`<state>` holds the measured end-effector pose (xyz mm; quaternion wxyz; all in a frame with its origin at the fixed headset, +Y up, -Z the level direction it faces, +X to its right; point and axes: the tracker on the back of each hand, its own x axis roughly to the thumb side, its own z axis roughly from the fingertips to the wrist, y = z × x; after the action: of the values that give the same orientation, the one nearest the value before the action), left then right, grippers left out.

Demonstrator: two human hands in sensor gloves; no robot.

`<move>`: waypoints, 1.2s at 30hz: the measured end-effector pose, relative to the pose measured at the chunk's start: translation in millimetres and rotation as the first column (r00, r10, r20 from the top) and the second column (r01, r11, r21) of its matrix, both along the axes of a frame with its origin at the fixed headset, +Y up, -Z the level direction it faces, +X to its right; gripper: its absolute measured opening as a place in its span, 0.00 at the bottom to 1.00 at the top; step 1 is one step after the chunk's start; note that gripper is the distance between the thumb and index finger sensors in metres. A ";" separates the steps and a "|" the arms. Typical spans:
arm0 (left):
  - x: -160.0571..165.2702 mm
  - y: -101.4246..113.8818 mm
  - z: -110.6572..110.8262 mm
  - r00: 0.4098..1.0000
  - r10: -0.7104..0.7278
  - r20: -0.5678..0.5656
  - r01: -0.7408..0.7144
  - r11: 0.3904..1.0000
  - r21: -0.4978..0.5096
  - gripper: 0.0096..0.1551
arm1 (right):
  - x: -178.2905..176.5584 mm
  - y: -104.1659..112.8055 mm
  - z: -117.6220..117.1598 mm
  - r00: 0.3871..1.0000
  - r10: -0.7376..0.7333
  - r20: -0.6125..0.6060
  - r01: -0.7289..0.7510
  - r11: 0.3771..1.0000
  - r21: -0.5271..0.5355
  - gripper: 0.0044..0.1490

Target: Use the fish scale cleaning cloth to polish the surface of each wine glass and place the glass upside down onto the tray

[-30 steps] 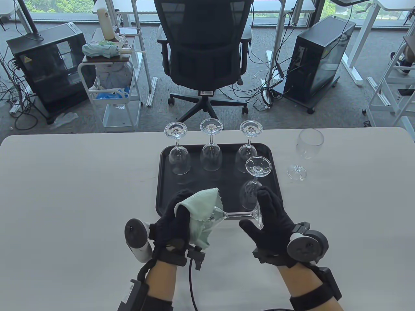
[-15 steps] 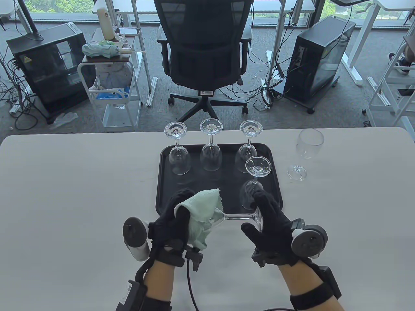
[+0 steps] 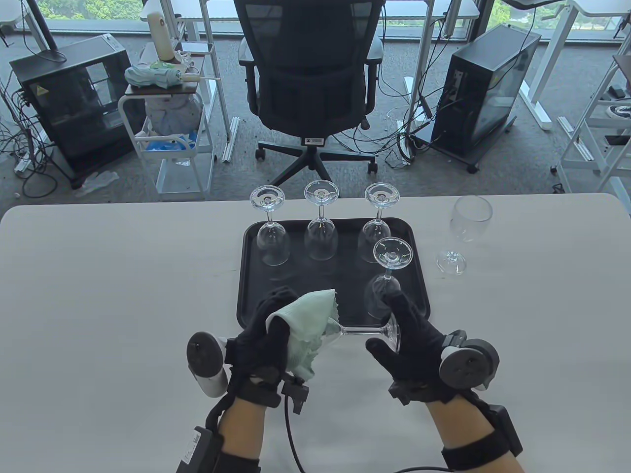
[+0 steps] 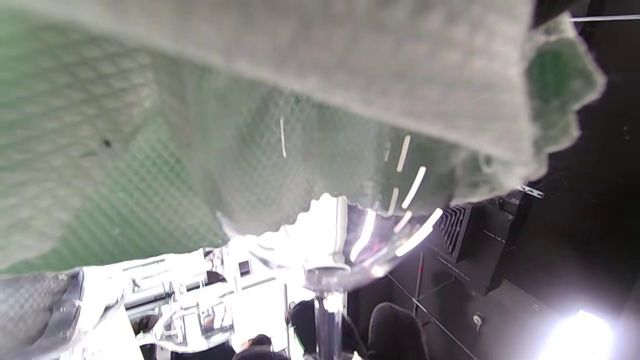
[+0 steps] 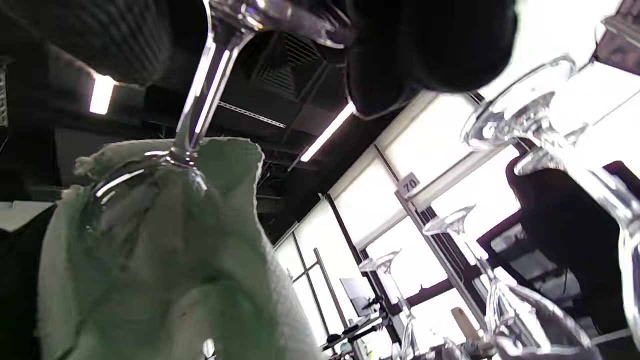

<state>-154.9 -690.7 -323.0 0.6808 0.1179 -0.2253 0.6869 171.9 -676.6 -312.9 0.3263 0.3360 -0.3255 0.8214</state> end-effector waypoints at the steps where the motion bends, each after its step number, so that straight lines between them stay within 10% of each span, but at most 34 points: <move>1: 1.8 1.2 1.6 1.000 -0.015 -0.018 0.015 1.000 0.011 0.32 | 2.6 2.1 -0.8 1.000 0.014 0.018 -0.014 1.000 0.006 0.58; 7: 9.9 7.0 8.0 0.994 -0.063 -0.088 0.074 0.990 0.120 0.33 | 7.9 -6.0 -10.6 0.969 -0.246 -0.005 0.221 0.877 -0.428 0.50; 15: 4.3 6.2 4.7 1.000 -0.021 -0.014 0.021 1.000 0.012 0.32 | 5.4 1.9 1.8 1.000 0.001 -0.003 -0.001 0.999 0.047 0.60; 22: 11.4 6.0 8.3 0.995 -0.062 -0.081 0.071 0.992 0.108 0.33 | 9.5 -2.7 -8.8 0.965 -0.263 -0.018 0.229 0.870 -0.437 0.50; 29: 5.6 3.7 4.9 1.000 -0.017 -0.023 0.017 1.000 0.002 0.32 | 5.8 3.1 1.6 1.000 0.004 0.001 -0.004 0.999 0.044 0.60; 36: 9.2 6.3 9.0 0.995 -0.048 -0.086 0.057 0.993 0.103 0.32 | 6.4 -3.9 -7.2 0.968 -0.250 -0.019 0.226 0.902 -0.368 0.50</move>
<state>-145.7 -684.4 -314.0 0.7004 0.1763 -0.2357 0.6503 178.3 -680.5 -320.1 0.4910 0.2545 -0.1958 0.8098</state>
